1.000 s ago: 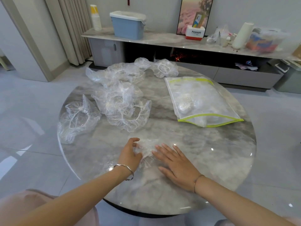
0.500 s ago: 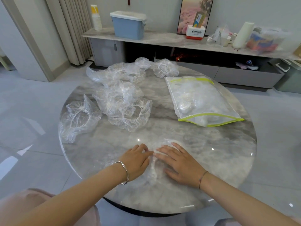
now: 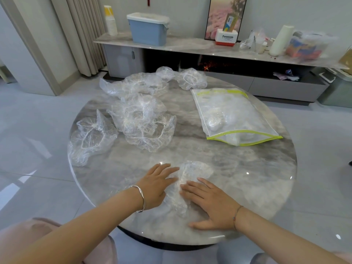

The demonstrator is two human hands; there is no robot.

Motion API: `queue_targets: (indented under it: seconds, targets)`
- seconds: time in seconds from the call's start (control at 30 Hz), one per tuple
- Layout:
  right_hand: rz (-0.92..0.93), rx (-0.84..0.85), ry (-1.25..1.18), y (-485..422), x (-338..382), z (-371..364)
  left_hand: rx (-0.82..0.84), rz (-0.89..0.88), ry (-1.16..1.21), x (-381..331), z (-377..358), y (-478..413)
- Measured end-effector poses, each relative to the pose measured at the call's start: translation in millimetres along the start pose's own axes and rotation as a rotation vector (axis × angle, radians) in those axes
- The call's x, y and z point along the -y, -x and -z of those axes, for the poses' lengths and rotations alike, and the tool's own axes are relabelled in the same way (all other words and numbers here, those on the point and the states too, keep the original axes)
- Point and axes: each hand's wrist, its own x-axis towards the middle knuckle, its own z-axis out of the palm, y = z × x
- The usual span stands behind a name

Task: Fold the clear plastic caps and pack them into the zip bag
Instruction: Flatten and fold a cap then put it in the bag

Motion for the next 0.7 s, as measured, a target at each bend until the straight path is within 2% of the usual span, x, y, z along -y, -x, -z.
queue_targets:
  seconds: [0.1, 0.23, 0.4, 0.5, 0.63, 0.7]
  targets:
    - [-0.048, -0.053, 0.020, -1.5, 0.9, -4.9, 0.093, 0.038, 0.045, 0.4, 1.9, -2.6]
    - [-0.124, -0.185, -0.052, -9.9, 1.9, -3.0, 0.100, 0.054, 0.138, 6.3, 9.6, -3.9]
    - [-0.582, -0.304, -0.800, -15.1, 3.8, 13.3, 0.037, 0.087, 0.265, 12.8, 7.5, -2.5]
    - [-0.718, -0.418, -1.029, -19.1, -1.5, 17.9, -0.006, 0.169, 0.325, 8.4, 0.5, -6.7]
    - [-0.870, -0.461, -1.083, -23.6, -3.2, 16.4, -0.108, 0.328, 0.459, -3.1, -4.2, -15.4]
    - [-0.880, -0.542, -0.938, -23.7, -1.9, 16.5, -0.098, 0.406, 0.536, -6.7, -4.1, -16.6]
